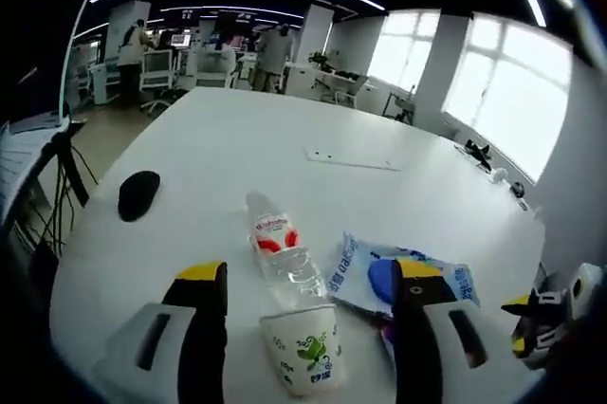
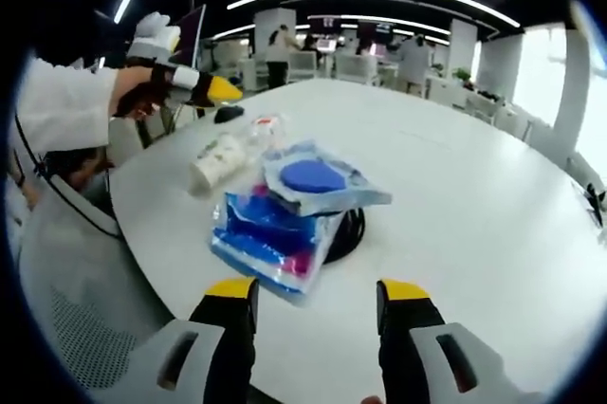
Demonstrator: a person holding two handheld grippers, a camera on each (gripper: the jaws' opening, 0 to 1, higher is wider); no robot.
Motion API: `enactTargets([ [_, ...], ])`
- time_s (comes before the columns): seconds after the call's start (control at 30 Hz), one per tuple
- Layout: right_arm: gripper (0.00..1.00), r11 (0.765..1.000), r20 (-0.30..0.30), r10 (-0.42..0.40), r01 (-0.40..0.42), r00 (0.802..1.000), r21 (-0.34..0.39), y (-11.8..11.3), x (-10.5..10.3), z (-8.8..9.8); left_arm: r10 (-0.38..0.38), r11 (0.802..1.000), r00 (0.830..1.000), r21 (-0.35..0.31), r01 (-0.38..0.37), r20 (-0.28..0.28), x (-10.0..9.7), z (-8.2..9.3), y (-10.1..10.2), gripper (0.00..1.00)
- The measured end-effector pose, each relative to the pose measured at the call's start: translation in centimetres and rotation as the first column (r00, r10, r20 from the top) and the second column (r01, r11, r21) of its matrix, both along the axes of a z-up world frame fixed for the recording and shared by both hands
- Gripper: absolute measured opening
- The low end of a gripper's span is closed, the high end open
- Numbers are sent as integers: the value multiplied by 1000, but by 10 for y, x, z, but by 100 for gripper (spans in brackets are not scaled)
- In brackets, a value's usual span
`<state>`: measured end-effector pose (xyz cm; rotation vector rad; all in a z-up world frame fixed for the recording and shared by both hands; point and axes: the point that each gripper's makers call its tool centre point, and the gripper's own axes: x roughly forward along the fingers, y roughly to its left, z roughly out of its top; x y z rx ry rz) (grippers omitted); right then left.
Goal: Arrange the tabletop items into an orderly group along one side of the table until the central work area is clear of visible clutter.
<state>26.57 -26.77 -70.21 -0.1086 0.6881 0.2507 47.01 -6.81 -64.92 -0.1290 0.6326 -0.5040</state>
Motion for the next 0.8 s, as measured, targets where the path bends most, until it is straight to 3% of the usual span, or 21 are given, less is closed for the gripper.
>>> enactTargets([
  [0.1,49,1000,-2,0,0,1000,-4,0,0,-1,0,1000,1000,12,0,-9,7,-4,-3,70],
  [0.27,48,1000,-8,-10,10,1000,-3,-2,0,-2,25,999,999,-23,-26,-40,21,-8,-6,70],
  [0.8,41,1000,-17,-7,7,1000,0,-1,-1,-3,38,999,990,5,-37,-139,51,-36,-18,67],
])
